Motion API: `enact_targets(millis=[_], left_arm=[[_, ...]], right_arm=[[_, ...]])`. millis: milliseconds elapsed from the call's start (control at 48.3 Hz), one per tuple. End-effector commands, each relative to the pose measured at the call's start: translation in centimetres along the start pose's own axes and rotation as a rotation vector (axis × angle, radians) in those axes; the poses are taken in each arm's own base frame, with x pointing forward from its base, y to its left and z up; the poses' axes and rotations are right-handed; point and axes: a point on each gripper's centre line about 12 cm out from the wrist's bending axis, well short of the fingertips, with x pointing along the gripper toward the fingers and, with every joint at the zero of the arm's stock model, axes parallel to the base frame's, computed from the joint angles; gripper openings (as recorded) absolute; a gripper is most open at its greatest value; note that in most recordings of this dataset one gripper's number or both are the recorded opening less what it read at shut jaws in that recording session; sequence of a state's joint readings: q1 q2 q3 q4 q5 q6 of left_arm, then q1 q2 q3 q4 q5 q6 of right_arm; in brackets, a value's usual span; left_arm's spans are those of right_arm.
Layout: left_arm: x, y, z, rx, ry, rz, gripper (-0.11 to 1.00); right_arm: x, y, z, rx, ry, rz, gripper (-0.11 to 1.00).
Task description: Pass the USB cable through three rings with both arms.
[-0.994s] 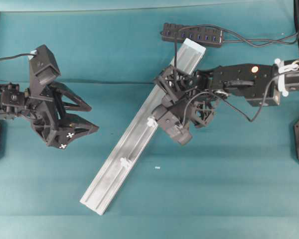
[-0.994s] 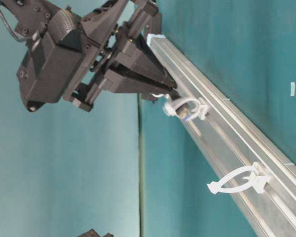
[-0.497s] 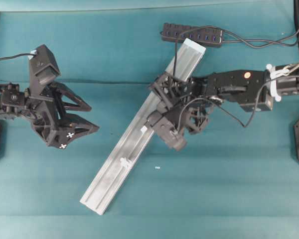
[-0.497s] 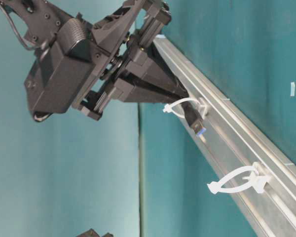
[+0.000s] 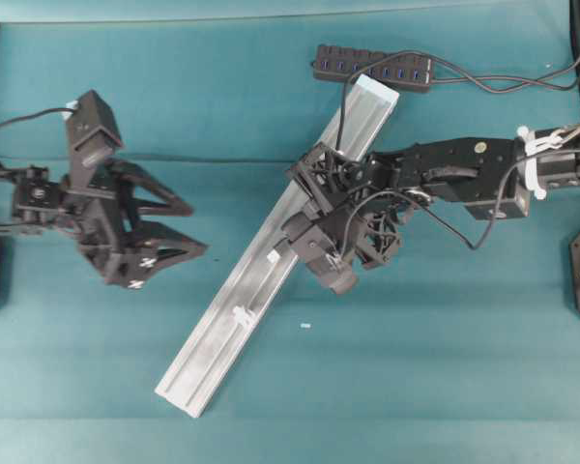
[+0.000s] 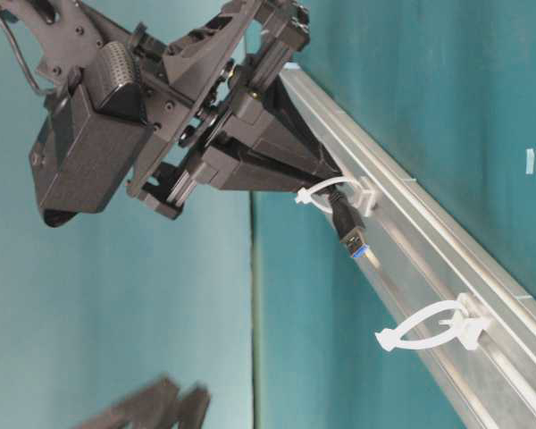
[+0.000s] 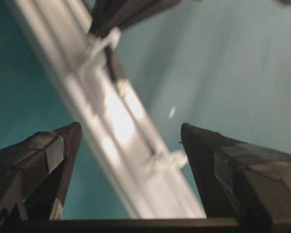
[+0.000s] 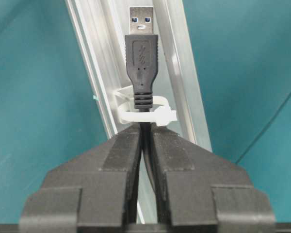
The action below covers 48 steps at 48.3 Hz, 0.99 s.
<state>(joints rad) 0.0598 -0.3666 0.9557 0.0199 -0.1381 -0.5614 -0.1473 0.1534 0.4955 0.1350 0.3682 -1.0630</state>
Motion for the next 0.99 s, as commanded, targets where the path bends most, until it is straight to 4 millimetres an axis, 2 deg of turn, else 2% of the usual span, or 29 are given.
enact_targets(millis=[0, 248, 393, 559, 973], left_arm=[[2.6, 0.6, -1.2, 0.005, 0.020, 0.008, 0.90], [6.7, 2.4, -2.9, -0.005, 0.050, 0.044, 0.90], [8.9, 3.0, -2.2, -0.013, 0.039, 0.058, 0.90], [10.8, 3.3, -2.4, -0.006, 0.052, 0.068, 0.90], [11.8, 3.3, -2.6, 0.011, 0.058, 0.068, 0.89]], right_arm=[[-0.3, -0.5, 0.4, 0.005, -0.015, -0.018, 0.09], [-0.5, -0.5, 0.5, 0.007, -0.017, -0.020, 0.09], [-0.5, -0.5, 0.5, 0.007, -0.017, -0.020, 0.09], [-0.5, -0.5, 0.4, 0.008, -0.016, -0.021, 0.09], [-0.5, -0.6, 0.3, 0.012, -0.019, -0.028, 0.09]])
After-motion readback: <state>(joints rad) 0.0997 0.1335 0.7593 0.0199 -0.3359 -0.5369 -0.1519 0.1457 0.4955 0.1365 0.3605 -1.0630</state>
